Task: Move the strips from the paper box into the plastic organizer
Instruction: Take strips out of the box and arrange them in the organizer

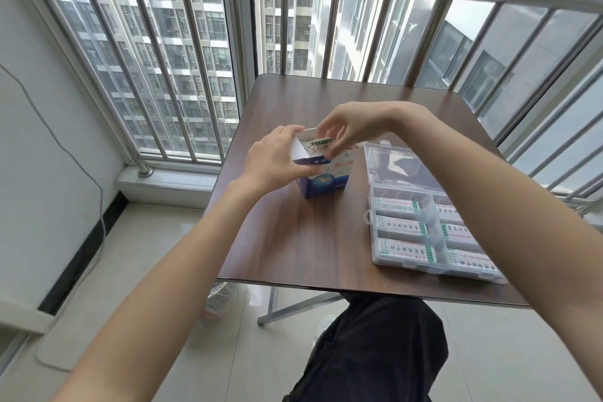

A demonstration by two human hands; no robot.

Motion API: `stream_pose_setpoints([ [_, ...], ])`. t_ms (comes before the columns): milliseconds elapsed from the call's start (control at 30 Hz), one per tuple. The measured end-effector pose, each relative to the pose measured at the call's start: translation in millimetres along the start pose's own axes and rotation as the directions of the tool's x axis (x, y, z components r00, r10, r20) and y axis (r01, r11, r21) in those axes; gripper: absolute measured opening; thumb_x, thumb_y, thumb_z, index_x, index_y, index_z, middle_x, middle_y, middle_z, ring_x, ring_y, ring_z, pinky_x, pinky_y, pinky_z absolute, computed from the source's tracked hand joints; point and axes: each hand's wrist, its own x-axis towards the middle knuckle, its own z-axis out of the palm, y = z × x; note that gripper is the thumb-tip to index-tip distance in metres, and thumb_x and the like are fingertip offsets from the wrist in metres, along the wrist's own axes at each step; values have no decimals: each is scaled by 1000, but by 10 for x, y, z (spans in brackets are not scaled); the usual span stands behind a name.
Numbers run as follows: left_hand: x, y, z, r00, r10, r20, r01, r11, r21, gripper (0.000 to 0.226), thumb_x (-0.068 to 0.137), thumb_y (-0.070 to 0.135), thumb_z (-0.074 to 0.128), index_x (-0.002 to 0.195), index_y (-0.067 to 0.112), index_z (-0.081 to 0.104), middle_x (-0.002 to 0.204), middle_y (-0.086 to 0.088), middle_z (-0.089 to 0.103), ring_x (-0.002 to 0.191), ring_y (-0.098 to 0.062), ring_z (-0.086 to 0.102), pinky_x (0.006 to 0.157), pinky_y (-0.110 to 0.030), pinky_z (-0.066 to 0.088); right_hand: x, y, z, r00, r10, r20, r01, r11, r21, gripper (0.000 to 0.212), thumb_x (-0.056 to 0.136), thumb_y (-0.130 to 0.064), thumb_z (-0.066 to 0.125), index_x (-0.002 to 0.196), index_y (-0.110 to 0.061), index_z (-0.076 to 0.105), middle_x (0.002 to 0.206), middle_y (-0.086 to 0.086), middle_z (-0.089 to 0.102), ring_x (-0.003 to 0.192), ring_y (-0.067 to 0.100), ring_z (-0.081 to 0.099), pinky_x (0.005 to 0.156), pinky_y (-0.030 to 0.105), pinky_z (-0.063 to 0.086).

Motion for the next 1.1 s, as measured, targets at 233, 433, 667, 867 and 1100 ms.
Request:
stream_pose_setpoints([
  [233,20,-4,-53,999,0,34,1,1000,-15,86,64,56,77,136,25,43,129,3,54,121,-16,49,97,-34,41,-75,120,50,987,-73,-142,95,984,152,24,85,-15,69,108,-11,69,103,-3,71,93,11,66,73,23,56],
  [433,9,12,-113,997,12,71,-9,999,-39,89,65,52,79,140,23,41,137,1,50,127,-17,43,102,-38,38,-115,207,23,889,-3,-458,139,955,264,20,87,-7,63,102,6,65,104,10,67,92,15,62,77,18,56],
  [667,7,71,-157,997,16,76,-14,1000,-27,98,65,72,66,144,25,32,146,0,38,134,-21,31,110,-44,29,-156,242,-58,751,-2,-661,191,958,215,13,88,-1,59,97,-8,66,102,10,66,102,28,61,92,36,52],
  [867,126,306,-343,976,119,-182,-150,974,-167,66,90,45,56,143,15,33,145,-3,40,133,-15,35,106,-32,28,-299,226,-129,712,-4,-702,263,929,261,12,88,-8,62,97,-3,67,92,5,67,90,21,64,84,34,56],
  [1100,87,927,-386,932,266,247,-56,778,-626,22,98,19,47,115,10,56,95,0,69,78,-16,69,69,-30,53,-848,261,79,667,48,-743,433,787,439,21,83,-6,68,102,2,65,89,5,68,80,13,65,74,24,54],
])
